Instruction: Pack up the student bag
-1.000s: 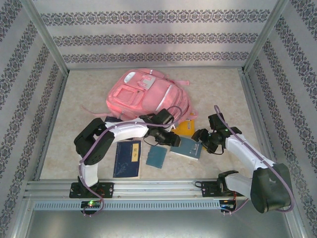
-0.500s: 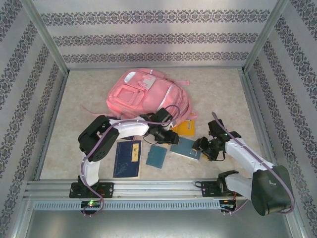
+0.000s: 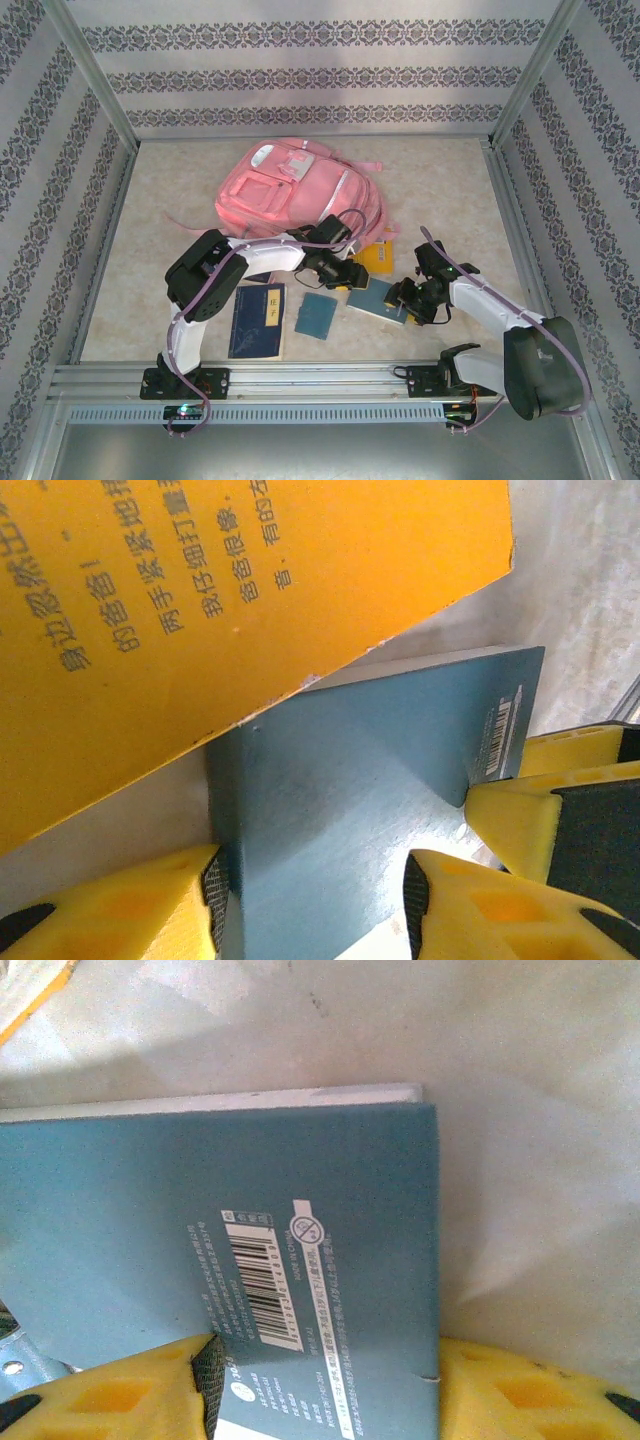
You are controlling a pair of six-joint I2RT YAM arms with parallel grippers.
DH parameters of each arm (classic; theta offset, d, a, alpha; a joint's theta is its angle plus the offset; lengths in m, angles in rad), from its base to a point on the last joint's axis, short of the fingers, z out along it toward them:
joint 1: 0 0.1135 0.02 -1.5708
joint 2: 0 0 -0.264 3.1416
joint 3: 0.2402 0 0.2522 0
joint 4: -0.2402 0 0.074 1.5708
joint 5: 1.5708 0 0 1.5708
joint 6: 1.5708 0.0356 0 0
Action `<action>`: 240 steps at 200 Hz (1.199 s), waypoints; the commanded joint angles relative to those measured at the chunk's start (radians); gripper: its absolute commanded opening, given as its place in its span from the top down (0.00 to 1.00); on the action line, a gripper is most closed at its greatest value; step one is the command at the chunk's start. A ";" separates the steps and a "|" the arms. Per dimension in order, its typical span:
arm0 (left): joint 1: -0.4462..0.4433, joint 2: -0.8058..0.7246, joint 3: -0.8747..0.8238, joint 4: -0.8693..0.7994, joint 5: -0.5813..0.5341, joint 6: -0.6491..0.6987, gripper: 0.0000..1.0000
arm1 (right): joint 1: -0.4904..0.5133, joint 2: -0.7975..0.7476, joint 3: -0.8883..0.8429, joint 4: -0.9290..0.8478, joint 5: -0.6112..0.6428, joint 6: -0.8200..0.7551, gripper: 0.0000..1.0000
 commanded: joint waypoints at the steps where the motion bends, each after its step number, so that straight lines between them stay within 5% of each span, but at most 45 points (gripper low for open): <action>1: -0.007 -0.002 -0.013 0.012 0.049 -0.011 0.49 | 0.022 0.033 -0.006 0.060 -0.014 -0.007 0.44; 29: -0.007 -0.008 0.023 -0.125 -0.049 0.066 0.47 | 0.024 0.028 -0.004 0.055 -0.006 -0.008 0.44; 115: -0.057 0.098 0.109 -0.103 0.007 0.045 0.45 | 0.050 0.068 -0.002 0.074 0.013 -0.012 0.46; 172: -0.042 0.031 0.034 0.068 0.104 -0.013 0.45 | 0.052 0.116 0.004 0.105 0.009 -0.016 0.55; 240: 0.002 -0.022 -0.145 0.467 0.272 -0.216 0.47 | 0.051 0.118 0.002 0.104 0.019 -0.022 0.61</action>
